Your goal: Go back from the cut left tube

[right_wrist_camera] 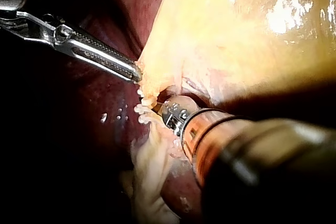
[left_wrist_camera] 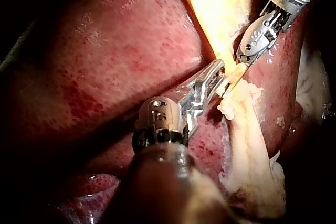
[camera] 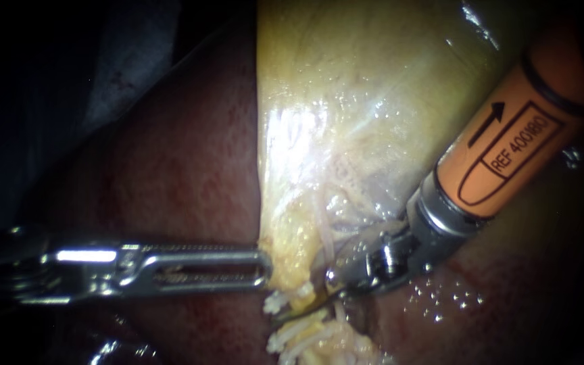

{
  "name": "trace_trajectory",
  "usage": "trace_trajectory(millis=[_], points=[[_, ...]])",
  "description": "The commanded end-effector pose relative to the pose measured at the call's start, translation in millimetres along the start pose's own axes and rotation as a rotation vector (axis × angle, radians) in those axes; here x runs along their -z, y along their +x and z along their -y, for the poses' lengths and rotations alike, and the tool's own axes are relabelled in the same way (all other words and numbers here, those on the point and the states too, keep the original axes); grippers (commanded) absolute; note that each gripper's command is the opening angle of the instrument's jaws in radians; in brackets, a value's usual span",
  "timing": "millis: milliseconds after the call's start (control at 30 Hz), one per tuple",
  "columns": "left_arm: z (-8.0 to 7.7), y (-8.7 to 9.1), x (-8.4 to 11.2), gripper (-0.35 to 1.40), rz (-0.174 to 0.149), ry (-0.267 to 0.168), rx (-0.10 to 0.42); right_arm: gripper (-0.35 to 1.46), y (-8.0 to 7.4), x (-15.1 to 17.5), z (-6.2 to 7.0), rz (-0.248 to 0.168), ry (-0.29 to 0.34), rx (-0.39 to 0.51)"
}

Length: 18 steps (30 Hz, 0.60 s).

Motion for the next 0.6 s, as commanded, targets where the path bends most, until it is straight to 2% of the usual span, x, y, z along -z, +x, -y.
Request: trace_trajectory(millis=[33,167,467,600], points=[[0.0,0.0,0.0,-0.35,0.000,0.000,0.000,-0.08,0.0,0.0,-0.1,-0.002,0.001,-0.001],[0.0,0.0,0.0,-0.35,0.000,0.000,0.000,0.20,0.0,0.0,-0.1,-0.007,-0.006,-0.001],[0.0,0.0,0.0,-0.35,0.000,0.001,0.000,0.51,0.0,0.1,-0.1,-0.010,-0.012,-0.006],[0.0,0.0,0.0,-0.35,-0.001,0.001,0.000,0.52,0.1,0.1,-0.1,-0.011,-0.014,-0.001]])
